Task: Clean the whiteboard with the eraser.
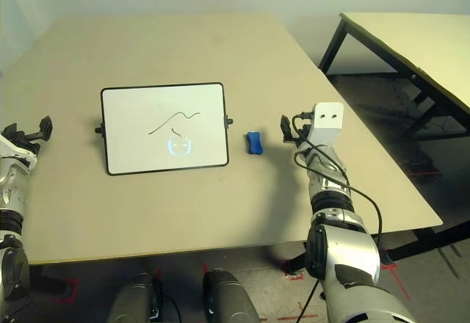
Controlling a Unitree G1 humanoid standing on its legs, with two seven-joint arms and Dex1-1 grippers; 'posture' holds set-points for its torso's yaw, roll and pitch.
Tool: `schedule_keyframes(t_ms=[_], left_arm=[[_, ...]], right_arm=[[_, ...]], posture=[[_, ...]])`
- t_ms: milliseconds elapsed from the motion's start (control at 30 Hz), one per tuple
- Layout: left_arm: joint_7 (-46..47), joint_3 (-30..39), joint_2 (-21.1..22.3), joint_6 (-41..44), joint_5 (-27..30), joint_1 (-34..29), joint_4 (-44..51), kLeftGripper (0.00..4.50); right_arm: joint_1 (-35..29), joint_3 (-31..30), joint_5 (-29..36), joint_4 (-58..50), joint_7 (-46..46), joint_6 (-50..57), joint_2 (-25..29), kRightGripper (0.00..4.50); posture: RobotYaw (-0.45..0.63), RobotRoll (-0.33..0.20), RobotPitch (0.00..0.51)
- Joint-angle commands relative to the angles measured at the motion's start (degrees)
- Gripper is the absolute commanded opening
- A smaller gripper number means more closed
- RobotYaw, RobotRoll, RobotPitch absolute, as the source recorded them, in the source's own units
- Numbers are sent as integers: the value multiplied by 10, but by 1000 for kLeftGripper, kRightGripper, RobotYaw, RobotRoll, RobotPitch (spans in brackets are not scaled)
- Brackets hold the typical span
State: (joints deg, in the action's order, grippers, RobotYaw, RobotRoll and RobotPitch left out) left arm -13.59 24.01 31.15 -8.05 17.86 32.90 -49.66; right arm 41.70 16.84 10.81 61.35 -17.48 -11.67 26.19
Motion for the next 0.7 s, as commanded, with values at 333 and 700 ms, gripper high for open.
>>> schedule_keyframes(t_ms=[333,700], left_arm=[[-38,-3,19,20,5,28,3,4500],[-217,-54,63,167,43,13,209,4500]], right_arm=[[7,4,5,-60,24,62,10,4472],[-48,-62,16,-423,39,429,-31,4472]], posture=[[-72,0,72],[-71,0,69]])
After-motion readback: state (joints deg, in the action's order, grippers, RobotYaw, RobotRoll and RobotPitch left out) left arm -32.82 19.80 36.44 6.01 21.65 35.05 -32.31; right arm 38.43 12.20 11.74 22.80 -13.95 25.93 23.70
